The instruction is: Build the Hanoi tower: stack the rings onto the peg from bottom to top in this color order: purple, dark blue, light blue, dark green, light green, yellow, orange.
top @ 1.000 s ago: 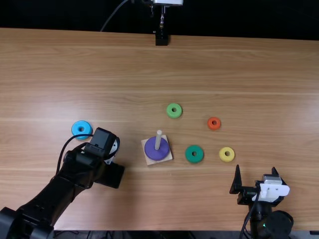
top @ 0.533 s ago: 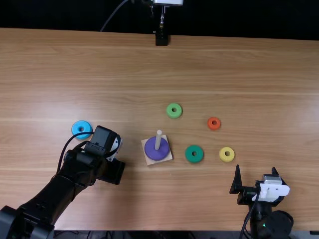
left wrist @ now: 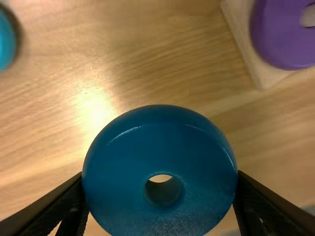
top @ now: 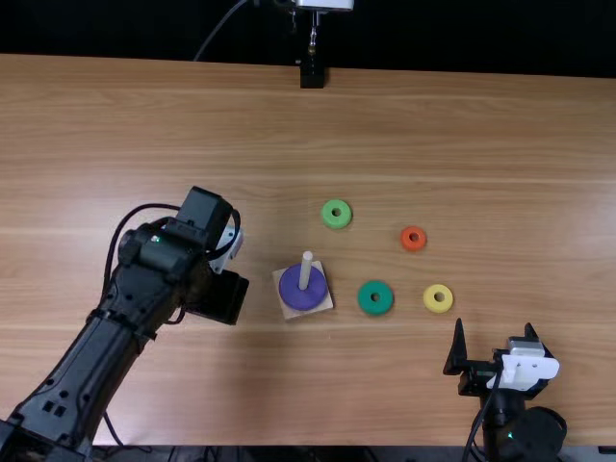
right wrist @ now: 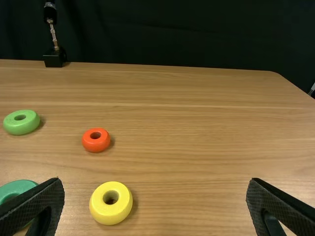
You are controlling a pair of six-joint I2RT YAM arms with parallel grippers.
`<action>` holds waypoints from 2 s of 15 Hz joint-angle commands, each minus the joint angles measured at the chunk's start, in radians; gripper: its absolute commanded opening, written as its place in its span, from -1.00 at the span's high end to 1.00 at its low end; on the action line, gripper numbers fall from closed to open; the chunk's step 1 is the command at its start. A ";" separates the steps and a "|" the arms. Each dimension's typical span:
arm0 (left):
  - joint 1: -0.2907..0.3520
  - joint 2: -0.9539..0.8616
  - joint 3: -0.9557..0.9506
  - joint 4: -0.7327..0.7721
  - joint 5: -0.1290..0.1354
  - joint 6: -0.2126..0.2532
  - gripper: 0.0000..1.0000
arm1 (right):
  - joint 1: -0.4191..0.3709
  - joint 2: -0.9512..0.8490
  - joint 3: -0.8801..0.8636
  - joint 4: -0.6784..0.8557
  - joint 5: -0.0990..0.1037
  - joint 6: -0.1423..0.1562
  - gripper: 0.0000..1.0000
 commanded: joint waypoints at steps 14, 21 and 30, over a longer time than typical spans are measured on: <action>-0.126 0.251 0.716 -0.384 0.027 -0.203 1.00 | -0.007 -0.013 -0.063 -0.066 0.014 0.002 -1.00; -0.218 0.299 0.770 -0.368 0.053 -0.290 1.00 | -0.007 -0.013 -0.063 -0.066 0.014 0.002 -1.00; -0.267 0.370 0.808 -0.303 0.053 -0.294 1.00 | -0.007 -0.013 -0.063 -0.066 0.014 0.002 -1.00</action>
